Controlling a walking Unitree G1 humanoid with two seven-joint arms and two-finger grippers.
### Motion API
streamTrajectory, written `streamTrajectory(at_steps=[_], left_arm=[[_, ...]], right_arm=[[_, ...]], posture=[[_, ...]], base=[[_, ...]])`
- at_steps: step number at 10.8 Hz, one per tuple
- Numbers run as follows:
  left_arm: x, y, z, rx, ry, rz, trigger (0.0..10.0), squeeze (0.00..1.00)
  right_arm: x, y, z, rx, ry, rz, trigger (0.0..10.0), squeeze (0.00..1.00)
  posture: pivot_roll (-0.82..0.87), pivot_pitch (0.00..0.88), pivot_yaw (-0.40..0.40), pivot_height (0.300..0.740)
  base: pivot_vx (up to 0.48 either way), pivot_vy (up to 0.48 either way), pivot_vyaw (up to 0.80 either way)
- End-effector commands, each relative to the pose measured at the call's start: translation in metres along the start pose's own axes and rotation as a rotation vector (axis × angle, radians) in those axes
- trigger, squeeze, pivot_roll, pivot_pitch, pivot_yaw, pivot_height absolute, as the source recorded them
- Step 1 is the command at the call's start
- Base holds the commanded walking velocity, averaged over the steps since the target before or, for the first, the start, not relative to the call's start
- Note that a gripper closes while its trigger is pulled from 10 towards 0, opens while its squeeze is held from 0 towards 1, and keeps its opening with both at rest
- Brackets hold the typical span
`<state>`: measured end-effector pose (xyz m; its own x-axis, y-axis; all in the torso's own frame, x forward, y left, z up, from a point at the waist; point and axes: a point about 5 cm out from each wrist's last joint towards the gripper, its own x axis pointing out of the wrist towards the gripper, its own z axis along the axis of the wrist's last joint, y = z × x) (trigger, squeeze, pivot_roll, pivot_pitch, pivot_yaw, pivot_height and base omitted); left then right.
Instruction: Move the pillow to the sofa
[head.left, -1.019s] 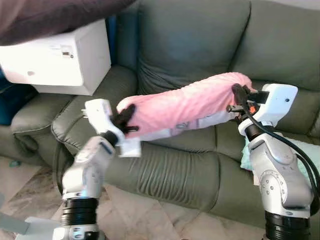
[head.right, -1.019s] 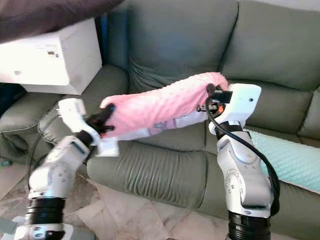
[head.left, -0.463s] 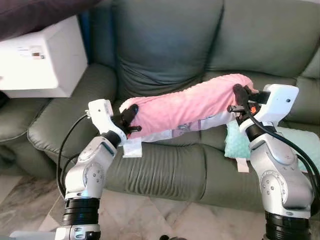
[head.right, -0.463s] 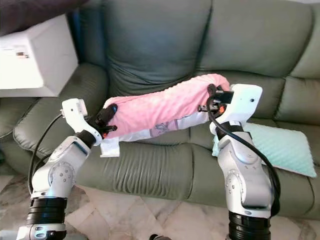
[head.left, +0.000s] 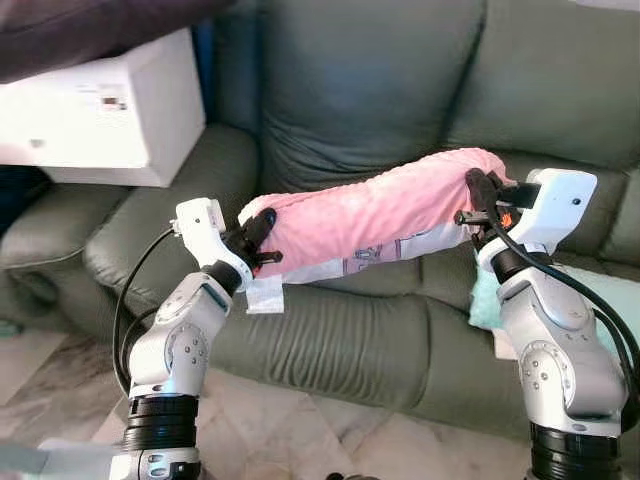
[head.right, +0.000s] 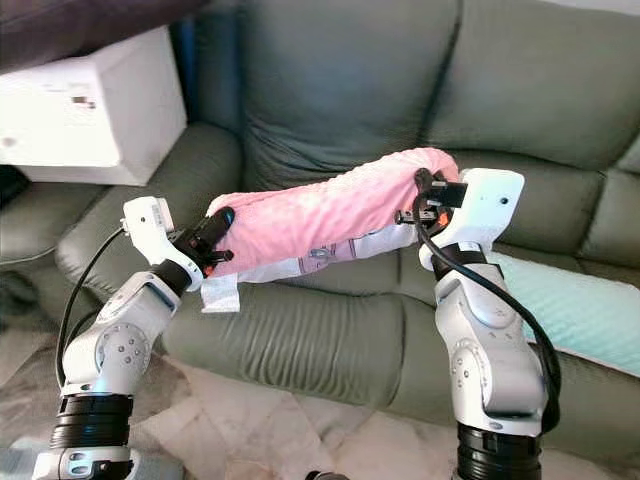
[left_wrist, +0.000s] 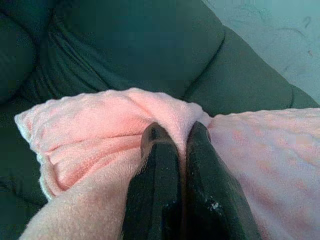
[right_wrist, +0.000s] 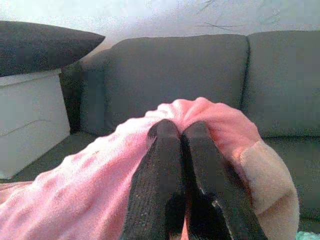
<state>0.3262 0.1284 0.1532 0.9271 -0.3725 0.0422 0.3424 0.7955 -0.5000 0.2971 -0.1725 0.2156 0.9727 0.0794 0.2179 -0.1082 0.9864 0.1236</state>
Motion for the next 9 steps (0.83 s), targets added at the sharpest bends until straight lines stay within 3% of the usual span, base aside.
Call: streamTrajectory(at_steps=[1, 9], left_arm=[[0.0031, -0.0078, 0.0079, 0.009, -0.024, -0.034, 0.0, 0.0], [0.0031, -0.0084, 0.008, 0.007, -0.024, -0.034, 0.0, 0.0]], right_arm=[[-0.0001, -0.0001, 0.0043, -0.003, -0.018, -0.002, 0.0, 0.0], [0.0, 0.0, 0.0044, -0.004, -0.017, -0.001, 0.0, 0.0]], posture=[[-0.2, 0.093, -0.037, 0.74], [-0.2, 0.093, -0.037, 0.74]], base=[[0.0, 0.0, 0.0], [0.0, 0.0, 0.0]])
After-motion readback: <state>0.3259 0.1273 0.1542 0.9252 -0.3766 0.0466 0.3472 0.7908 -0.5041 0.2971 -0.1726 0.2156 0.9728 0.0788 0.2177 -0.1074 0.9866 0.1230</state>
